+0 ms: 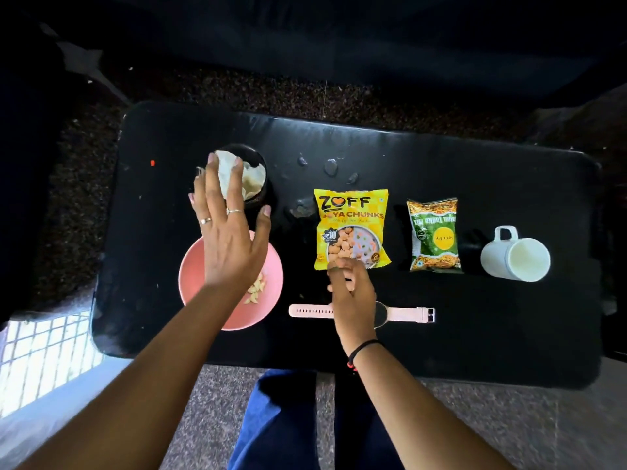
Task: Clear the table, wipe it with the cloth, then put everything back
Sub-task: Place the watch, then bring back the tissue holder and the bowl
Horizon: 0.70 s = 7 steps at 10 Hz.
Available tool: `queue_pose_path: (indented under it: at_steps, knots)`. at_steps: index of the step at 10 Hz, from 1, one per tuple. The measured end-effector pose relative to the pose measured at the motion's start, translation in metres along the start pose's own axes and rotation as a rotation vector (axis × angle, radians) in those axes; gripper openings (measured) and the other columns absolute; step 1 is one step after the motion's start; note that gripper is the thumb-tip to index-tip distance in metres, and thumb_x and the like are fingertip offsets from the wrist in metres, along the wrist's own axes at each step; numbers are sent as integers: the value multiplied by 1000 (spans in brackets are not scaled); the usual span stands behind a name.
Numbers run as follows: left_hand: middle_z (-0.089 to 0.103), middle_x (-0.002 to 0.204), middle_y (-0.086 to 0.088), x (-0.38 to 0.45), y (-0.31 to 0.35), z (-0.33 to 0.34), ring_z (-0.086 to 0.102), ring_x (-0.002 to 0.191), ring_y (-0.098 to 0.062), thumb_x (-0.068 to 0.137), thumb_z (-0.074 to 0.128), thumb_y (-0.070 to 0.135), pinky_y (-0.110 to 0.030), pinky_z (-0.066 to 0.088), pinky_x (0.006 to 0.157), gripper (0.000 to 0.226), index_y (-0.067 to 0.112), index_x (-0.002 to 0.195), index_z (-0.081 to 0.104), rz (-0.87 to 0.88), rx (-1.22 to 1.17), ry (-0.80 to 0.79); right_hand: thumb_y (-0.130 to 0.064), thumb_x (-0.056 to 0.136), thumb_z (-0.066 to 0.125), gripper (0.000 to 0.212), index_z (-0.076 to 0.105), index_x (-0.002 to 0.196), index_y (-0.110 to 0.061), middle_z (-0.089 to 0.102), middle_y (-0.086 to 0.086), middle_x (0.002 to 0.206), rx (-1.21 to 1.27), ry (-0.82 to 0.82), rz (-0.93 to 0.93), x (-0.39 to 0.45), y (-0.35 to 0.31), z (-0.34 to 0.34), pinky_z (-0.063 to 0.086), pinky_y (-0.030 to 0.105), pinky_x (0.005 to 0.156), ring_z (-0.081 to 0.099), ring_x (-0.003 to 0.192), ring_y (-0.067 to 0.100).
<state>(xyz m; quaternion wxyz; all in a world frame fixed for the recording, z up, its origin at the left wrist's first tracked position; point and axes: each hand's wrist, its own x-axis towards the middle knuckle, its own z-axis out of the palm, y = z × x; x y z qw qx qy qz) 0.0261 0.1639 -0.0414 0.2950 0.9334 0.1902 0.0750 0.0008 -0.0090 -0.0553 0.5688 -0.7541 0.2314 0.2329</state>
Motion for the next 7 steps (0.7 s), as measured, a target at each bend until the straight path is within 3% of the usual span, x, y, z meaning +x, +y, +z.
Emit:
queue_pose_path:
  at_steps: [2, 3, 4, 5, 7]
  knots:
    - [4, 160, -13, -44, 23, 21, 0, 146, -32, 95, 44, 31, -52, 0, 117, 63, 18, 150, 17, -8, 36, -71, -26, 88, 58, 26, 58, 111, -15, 59, -2, 102, -406, 16, -214, 20, 19, -59, 49, 32, 82, 55, 100, 17]
    - [6, 160, -12, -71, 38, 35, 1, 147, -28, 93, 42, 33, -52, 3, 116, 63, 18, 150, 20, 44, 85, -148, -22, 88, 57, 25, 59, 111, -13, 57, 0, 107, -594, -4, -280, 19, 29, -87, 42, 26, 85, 49, 106, 16]
    - [10, 159, -12, -94, 47, 47, 4, 147, -28, 94, 40, 33, -48, 5, 118, 61, 16, 149, 23, 114, 102, -216, -32, 82, 49, 35, 60, 111, -16, 56, 0, 111, -751, -31, -342, 15, 41, -104, 43, 30, 88, 47, 105, 17]
    - [11, 159, -11, -114, 56, 67, 9, 147, -28, 94, 40, 32, -48, 9, 118, 63, 15, 150, 19, 136, 147, -283, -31, 79, 50, 37, 60, 112, -17, 56, 2, 114, -856, -63, -349, 10, 55, -124, 44, 35, 87, 50, 105, 21]
    - [17, 157, -15, -134, 82, 92, 8, 145, -24, 95, 33, 38, -41, -1, 118, 63, 11, 150, 16, 90, 189, -340, -24, 79, 55, 40, 58, 118, -17, 54, 3, 124, -884, -61, -368, 4, 63, -159, 42, 37, 98, 46, 120, 20]
